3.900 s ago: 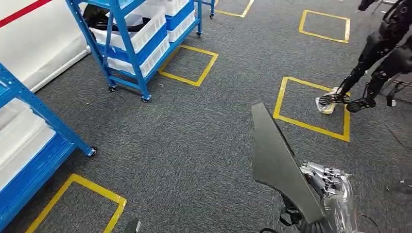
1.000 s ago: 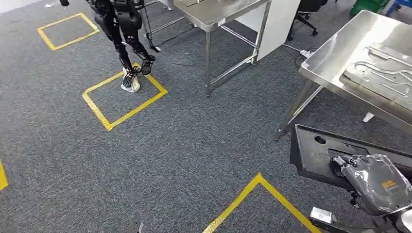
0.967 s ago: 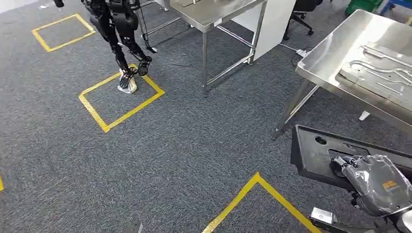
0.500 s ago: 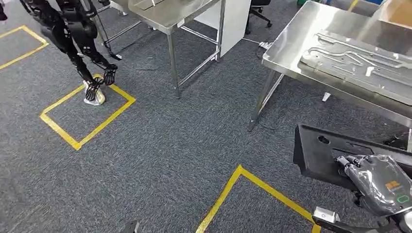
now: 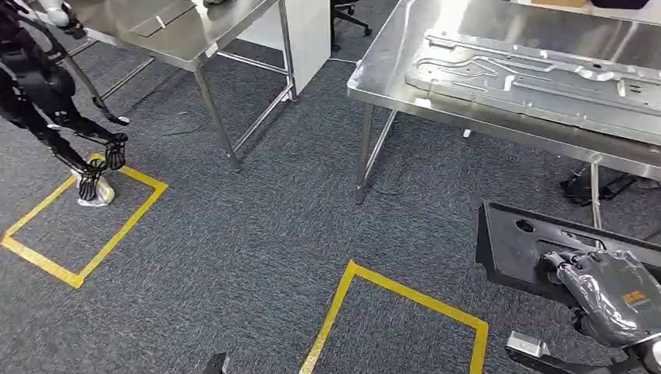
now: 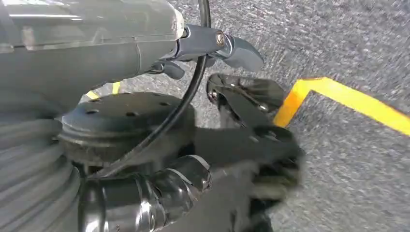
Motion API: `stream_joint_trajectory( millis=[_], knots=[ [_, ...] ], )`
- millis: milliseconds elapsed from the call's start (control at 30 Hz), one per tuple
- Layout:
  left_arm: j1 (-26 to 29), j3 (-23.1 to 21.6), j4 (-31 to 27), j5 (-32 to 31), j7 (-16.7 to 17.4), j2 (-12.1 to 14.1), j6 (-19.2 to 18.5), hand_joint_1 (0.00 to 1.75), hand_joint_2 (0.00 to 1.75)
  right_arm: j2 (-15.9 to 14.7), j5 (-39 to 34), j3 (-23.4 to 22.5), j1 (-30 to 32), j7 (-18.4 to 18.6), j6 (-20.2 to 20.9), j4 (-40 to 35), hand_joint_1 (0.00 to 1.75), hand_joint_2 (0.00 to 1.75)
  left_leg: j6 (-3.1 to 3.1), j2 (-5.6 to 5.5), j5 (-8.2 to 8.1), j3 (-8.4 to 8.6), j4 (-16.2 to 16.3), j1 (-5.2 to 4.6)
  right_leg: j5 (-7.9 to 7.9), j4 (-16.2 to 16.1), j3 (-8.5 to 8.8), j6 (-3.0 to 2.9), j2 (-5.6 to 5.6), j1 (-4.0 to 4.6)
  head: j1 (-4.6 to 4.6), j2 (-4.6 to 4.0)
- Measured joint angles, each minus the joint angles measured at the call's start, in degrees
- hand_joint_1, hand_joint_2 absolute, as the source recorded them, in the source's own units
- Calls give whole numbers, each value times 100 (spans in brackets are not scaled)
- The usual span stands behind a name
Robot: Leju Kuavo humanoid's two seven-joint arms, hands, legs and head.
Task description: Take the parts from the cabinet and place them on the table.
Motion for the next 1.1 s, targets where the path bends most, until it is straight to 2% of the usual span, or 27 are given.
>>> stream_joint_trajectory(
  millis=[67, 100, 133, 167, 233, 267, 300, 333, 367, 400, 433, 467, 500, 533, 567, 600, 633, 667, 767, 800, 833, 867, 933, 967, 1000, 1033, 1100],
  knots=[
    [0, 0, 0, 0, 0, 2, 0, 0, 175, 0, 0, -18, 1, 2, -2, 0, 175, 175, 124, -103, 624, 272, -835, -41, -5, 0, 31, -7, 189, 40, -2, 2],
    [1, 0, 0, 2, -2, 2, -2, 0, 175, 0, 2, -26, 0, 2, -2, 0, 175, 175, 216, -311, 906, 458, -1343, -60, -5, -1, 36, -7, 274, 48, 0, 2],
    [15, 2, 7, 15, -2, 48, -2, 0, 175, 18, 7, -24, 0, 7, -2, 0, 175, 175, 323, -612, 911, 560, -1589, -48, -8, 9, 13, 5, 354, 65, 15, 2],
    [11, 0, 7, 24, -11, 35, -2, 0, 175, 28, 9, -26, 5, 7, -2, 4, 175, 175, 299, -567, 918, 600, -1691, -54, -3, 14, -1, 20, 433, 34, 7, 0],
    [7, 0, 7, 37, -13, 33, -2, 0, 175, 37, 9, -26, 28, 7, -4, 9, 175, 175, 309, -418, 912, 625, -1696, -95, 40, -30, -35, 120, 597, -35, -4, 0],
    [-7, 0, 4, 39, -20, 28, -2, 0, 175, 33, 9, -31, 32, 7, -4, 9, 175, 175, 324, -324, 951, 672, -1797, -78, 59, -59, -32, 161, 686, -7, 4, 0],
    [-20, 0, 2, 39, -20, 13, -4, 0, 175, 22, 9, -48, 49, 7, -7, 13, 175, 175, 309, -203, 1013, 737, -1918, -40, 28, -2, -21, 154, 488, -17, -2, 0],
    [-24, 2, 2, 39, -28, 17, -4, 0, 175, 31, 9, -66, 16, 7, -13, 18, 175, 175, 336, -144, 1028, 790, -2000, -43, -87, 137, -96, 193, 56, 31, 44, 0],
    [-24, 2, 2, 39, -28, 17, -2, 0, 175, 31, 13, -72, -5, 7, -18, 22, 175, 175, 365, -53, 1034, 809, -2021, -46, -297, 462, -267, 234, -172, 23, 50, 2],
    [-22, 4, 2, 39, -28, 18, -7, 0, 175, 44, 15, -70, -3, 9, -22, 26, 175, 175, 359, 19, 1030, 809, -2019, -49, -485, 861, -466, 267, -277, -4, 61, 0],
    [-11, 2, 2, 42, -28, 15, -7, 0, 175, 50, 13, -59, 9, 7, -20, 28, 175, 175, 352, 115, 1007, 811, -2009, -48, -621, 1242, -662, 309, -313, -42, 57, 0],
    [-4, 2, 2, 42, -28, 15, -7, 0, 175, 50, 13, -50, 20, 7, -20, 35, 175, 175, 340, 210, 989, 812, -1996, -42, -624, 1425, -769, 353, -333, -81, 59, 0],
    [1, 2, 2, 42, -28, 9, -7, 0, 175, 55, 11, -52, 20, 7, -22, 44, 175, 175, 314, 291, 966, 811, -1973, -27, -508, 1349, -743, 399, -356, -121, 59, 0],
    [3, 2, 2, 42, -28, 4, -7, 0, 175, 55, 11, -52, 20, 7, -22, 46, 175, 175, 281, 369, 929, 811, -1934, -5, -300, 1057, -597, 443, -396, -155, 57, 2],
    [1, 2, 2, 42, -28, -7, -9, 0, 175, 55, 11, -57, 19, 7, -22, 46, 175, 175, 246, 443, 885, 817, -1889, 18, -61, 610, -352, 479, -463, -180, 59, 0],
    [-4, 2, 2, 42, -28, -7, -9, 0, 175, 55, 13, -63, 14, 7, -22, 46, 175, 175, 193, 516, 824, 823, -1823, 35, 144, 107, -72, 515, -636, -202, 63, 2],
    [-18, 2, 4, 42, -28, 18, -7, 0, 175, 92, 13, -50, 3, 7, -20, 55, 175, 175, 116, 556, 769, 814, -1783, -7, 28, 77, -53, 474, -796, -128, 70, 0],
    [-15, 2, 2, 44, -33, 2, -7, 0, 175, 79, 13, -61, -2, 2, -20, 52, 175, 175, 68, 621, 723, 835, -1730, -8, 54, 43, -74, 382, -715, -124, 52, 0],
    [-43, 2, 2, 48, -35, 4, -7, 0, 175, 92, 13, -61, 1, -26, -18, 74, 175, 175, -23, 801, 698, 937, -1780, -14, 29, 65, -106, 253, -500, -104, 61, 0],
    [-63, 2, 0, 48, -35, 0, -7, 0, 175, 81, 13, -68, 7, -33, -20, 72, 175, 175, -74, 710, 632, 931, -1743, 30, 52, 28, -66, 190, -431, -157, 39, 0],
    [-64, 2, 2, 48, -35, 2, -7, 0, 175, 79, 13, -77, -11, -33, -20, 72, 175, 175, -76, 397, 493, 869, -1564, 43, 63, 15, -68, 156, -381, -148, 44, 0],
    [-58, 2, 2, 48, -35, 2, -7, 0, 175, 79, 13, -81, -29, -33, -20, 72, 175, 175, -65, 184, 270, 681, -1182, 48, 69, 13, -76, 133, -325, -136, 33, 0],
    [-42, 2, 2, 61, -35, 2, -7, 0, 175, 92, 22, -79, -32, -50, -31, 74, 175, 175, -54, 22, -105, 204, -278, 32, 70, 16, -96, 87, -219, -100, 37, 0],
    [-24, 2, 2, 68, -35, 2, -7, 0, 175, 101, 61, -74, -31, -66, -48, 77, 175, 175, -43, 7, -115, 53, -33, 28, 67, 17, -96, 62, -184, -73, 37, 0],
    [-10, 0, 2, 72, -35, 2, -7, 0, 175, 112, 136, -70, -28, -79, -81, 81, 175, 175, -12, 4, 31, 31, -74, 19, 66, 20, -91, 61, -111, -52, 39, 2],
    [-10, 0, 2, 83, -37, 0, -5, 0, 175, 111, 214, -68, -28, -87, -107, 83, 175, 175, 33, -2, 280, 133, -378, 3, 64, 27, -82, 57, -61, -28, 37, 2],
    [-28, 0, 2, 83, -35, 2, -4, 0, 175, 94, 277, -74, -28, -96, -120, 81, 175, 175, 175, -61, 812, 535, -1338, -47, 62, 33, -62, 55, 12, 8, 37, 0]
  ],
)
